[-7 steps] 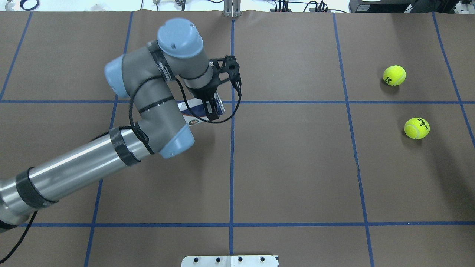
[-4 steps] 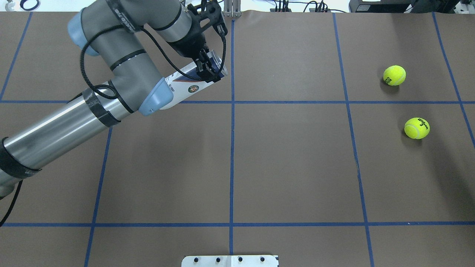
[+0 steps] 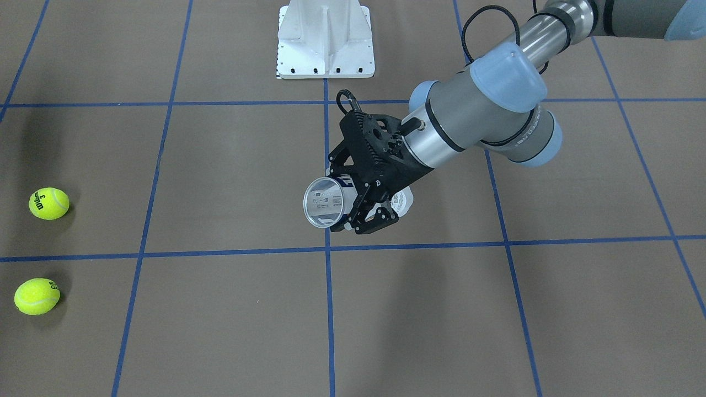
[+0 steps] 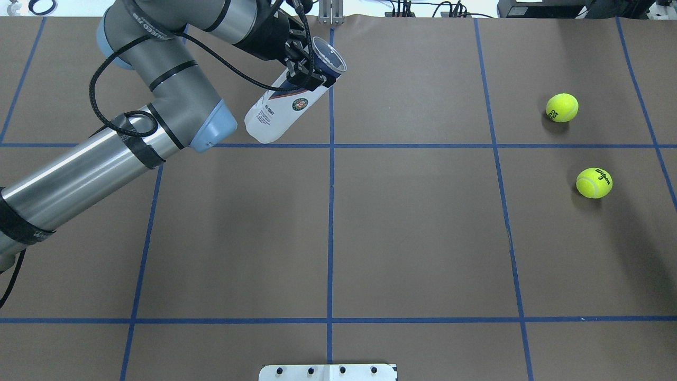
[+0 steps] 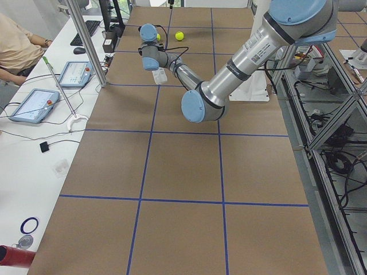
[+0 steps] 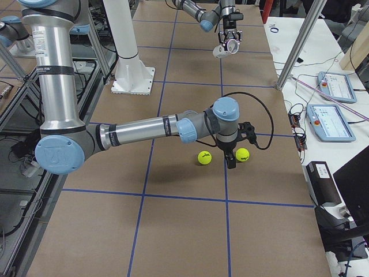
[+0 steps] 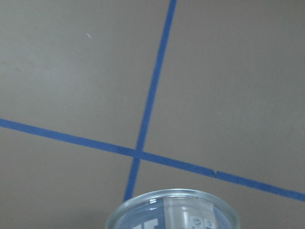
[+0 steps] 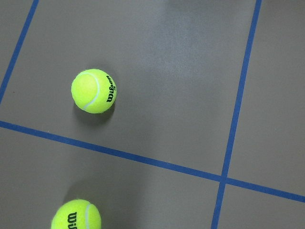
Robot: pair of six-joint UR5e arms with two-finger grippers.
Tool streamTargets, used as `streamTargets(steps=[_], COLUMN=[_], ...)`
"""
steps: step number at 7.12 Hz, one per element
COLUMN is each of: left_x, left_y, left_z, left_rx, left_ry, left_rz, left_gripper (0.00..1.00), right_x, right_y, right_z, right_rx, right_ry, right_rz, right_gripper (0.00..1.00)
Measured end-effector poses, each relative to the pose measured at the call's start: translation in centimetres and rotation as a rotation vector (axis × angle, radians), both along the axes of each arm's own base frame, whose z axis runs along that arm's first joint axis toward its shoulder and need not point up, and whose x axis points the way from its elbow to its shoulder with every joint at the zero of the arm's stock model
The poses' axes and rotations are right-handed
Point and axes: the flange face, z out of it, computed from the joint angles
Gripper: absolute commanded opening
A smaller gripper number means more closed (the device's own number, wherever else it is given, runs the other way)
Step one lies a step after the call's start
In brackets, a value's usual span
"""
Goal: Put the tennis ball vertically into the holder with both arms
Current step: 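Lift the tube with the left gripper and tilt it upright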
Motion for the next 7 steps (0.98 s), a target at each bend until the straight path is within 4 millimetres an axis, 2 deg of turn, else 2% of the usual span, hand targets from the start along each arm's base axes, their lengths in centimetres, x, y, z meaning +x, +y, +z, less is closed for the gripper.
streamTargets(steps=[1,2,4,5,7], left_x=[0.3,2.1,7.5,8.5,8.6], left_y=[0.6,2.1,7.1,9.1,10.8], left_z=[0.4,1.5,3.8,4.8,8.9], left_rx=[0.015,0.034,0.053,0.053,0.05], left_ry=[0.095,0.206,0.458,0.556,0.634], left_rz=[-0.044,-0.095,-0.226,-0.272,-0.316], left_gripper=[0.76,0.78,0.8,0.81,0.8], right_x=[-0.1,-0.2,-0.4,-0.4,-0.7], right_y=[-0.3,-0.6,-1.0,-1.2,-1.7], right_z=[-0.5,-1.1,-1.9,-2.1,-2.8], right_rx=[0.0,0.001,0.001,0.002,0.006], right_ry=[-0.009,-0.021,-0.035,-0.037,-0.041], right_rz=[0.005,0.01,0.015,0.016,0.02], right_gripper=[0.99,0.99,0.99,0.99,0.99])
